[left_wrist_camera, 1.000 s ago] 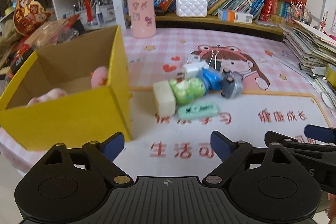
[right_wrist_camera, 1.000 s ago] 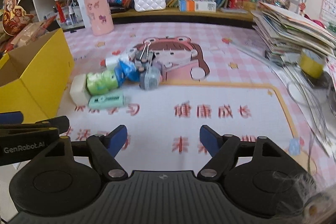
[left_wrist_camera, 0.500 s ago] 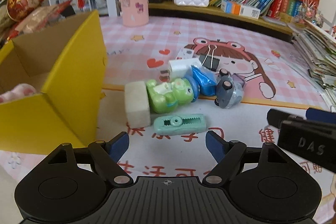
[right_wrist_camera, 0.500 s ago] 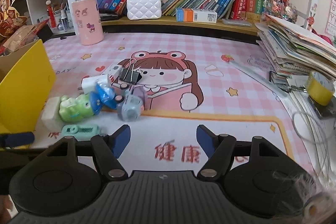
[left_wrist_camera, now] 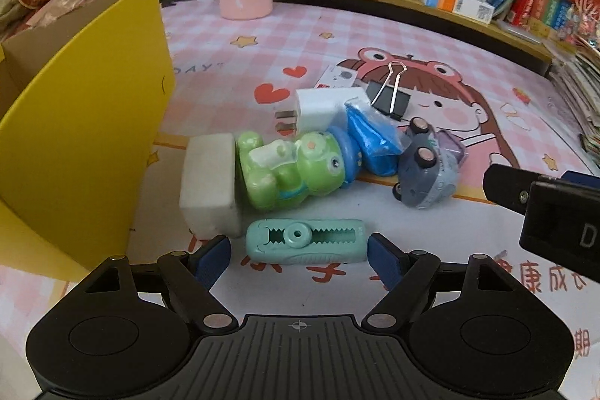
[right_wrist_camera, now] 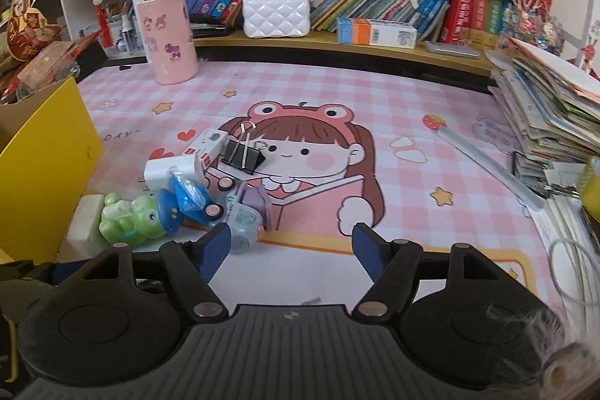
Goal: Organize objects
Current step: 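Grasp the mint-green stapler with the left gripper while the right grasps the grey toy truck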
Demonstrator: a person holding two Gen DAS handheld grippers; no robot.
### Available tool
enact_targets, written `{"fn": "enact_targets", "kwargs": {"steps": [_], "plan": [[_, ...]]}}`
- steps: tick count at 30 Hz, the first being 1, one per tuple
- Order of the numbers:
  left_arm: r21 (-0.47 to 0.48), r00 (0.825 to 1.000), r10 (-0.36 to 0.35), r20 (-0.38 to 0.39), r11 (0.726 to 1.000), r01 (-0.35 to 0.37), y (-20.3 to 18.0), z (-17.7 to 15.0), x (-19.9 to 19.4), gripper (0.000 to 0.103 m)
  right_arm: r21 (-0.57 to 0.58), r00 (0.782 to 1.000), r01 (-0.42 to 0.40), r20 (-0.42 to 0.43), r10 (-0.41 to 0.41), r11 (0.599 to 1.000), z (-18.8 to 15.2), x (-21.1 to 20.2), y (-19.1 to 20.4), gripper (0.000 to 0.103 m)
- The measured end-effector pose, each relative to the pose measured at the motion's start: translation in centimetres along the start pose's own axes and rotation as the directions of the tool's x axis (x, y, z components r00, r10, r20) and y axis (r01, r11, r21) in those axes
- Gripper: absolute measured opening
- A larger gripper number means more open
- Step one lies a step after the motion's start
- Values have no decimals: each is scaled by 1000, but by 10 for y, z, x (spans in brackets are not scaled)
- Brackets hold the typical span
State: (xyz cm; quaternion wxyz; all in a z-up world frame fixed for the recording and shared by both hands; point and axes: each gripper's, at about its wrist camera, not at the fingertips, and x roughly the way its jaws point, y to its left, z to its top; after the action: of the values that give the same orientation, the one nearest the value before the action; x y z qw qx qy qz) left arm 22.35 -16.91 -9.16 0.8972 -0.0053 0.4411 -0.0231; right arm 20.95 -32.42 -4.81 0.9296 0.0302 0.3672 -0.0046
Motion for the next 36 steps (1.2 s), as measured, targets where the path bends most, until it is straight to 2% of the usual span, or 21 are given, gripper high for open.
{"fn": "enact_targets", "kwargs": {"steps": [1, 7, 12, 15, 16, 17, 18, 20, 27, 36], "plan": [[3, 1000, 7, 7, 1000, -7, 0, 0, 0, 69, -1, 1000, -7, -2, 7, 1000, 1, 2, 0, 75], [-4, 999, -37, -15, 999, 37, 13, 1, -9, 69, -27, 997, -70, -46, 68, 997, 8, 22, 9, 85], [-10, 998, -48, -31, 999, 48, 28, -6, -24, 69, -110, 989, -107, -112, 94, 988, 8, 54, 28, 83], [-16, 997, -60, -39, 998, 59, 35, -8, -29, 69, -147, 988, -105, -130, 86, 983, 7, 69, 35, 75], [-14, 997, -63, -38, 998, 62, 36, -8, -31, 69, -155, 987, -108, -136, 87, 982, 8, 73, 37, 67], [-13, 997, -67, -37, 998, 67, 37, -9, -34, 69, -159, 986, -113, -140, 90, 981, 8, 76, 38, 54], [-12, 997, -71, -34, 997, 71, 38, -8, -36, 69, -164, 986, -108, -144, 85, 980, 9, 78, 38, 47], [-8, 997, -79, -26, 997, 79, 40, -9, -41, 69, -162, 985, -115, -145, 91, 980, 10, 80, 35, 47], [3, 992, -123, 0, 992, 123, 43, -7, -54, 69, -78, 987, -83, -144, 71, 993, 2, 50, 21, 47], [29, 979, -199, 39, 980, 198, 51, -11, -81, 69, 86, 995, -26, -98, 35, 996, -19, -23, 23, 47]]}}
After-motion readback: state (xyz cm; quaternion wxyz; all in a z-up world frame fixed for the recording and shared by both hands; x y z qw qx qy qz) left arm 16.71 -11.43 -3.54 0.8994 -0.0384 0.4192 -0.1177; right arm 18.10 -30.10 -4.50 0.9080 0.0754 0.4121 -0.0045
